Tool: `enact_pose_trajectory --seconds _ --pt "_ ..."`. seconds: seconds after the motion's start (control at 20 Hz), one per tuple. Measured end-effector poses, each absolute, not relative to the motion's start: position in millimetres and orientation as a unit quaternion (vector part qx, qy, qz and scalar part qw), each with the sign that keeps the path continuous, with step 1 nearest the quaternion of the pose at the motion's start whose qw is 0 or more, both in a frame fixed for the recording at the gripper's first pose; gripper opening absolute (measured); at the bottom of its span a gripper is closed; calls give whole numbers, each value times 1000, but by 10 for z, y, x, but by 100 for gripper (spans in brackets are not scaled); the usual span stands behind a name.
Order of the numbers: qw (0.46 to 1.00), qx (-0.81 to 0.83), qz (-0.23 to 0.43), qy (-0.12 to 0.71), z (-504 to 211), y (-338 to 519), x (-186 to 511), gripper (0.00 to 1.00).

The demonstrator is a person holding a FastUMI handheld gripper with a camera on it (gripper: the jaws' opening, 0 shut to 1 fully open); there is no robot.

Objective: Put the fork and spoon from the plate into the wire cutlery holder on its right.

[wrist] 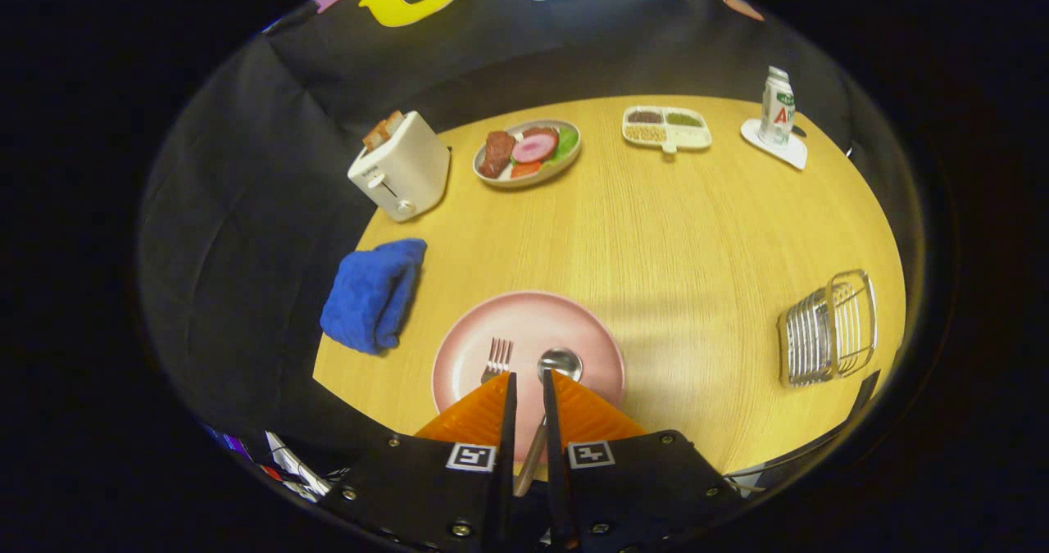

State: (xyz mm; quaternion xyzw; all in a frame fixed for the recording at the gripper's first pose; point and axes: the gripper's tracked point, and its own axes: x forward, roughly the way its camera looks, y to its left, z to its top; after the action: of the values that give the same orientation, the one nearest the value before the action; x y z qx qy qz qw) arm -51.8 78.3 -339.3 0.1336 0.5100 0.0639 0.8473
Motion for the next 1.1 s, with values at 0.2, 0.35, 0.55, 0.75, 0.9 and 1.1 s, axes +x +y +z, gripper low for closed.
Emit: enact_pose_trajectory --seconds 0.2,0.35,0.55,0.75,0.9,1.1 --pt "825 135 56 546 -3708 873 -708 24" --pt "812 124 50 568 -3901 906 -799 24" --pt "806 99 33 583 -4066 870 -820 24" --pt "794 97 25 599 -4175 873 -844 24" --pt "790 100 16 605 -4182 836 -826 13" --pt "792 121 18 598 -4141 851 -774 5"
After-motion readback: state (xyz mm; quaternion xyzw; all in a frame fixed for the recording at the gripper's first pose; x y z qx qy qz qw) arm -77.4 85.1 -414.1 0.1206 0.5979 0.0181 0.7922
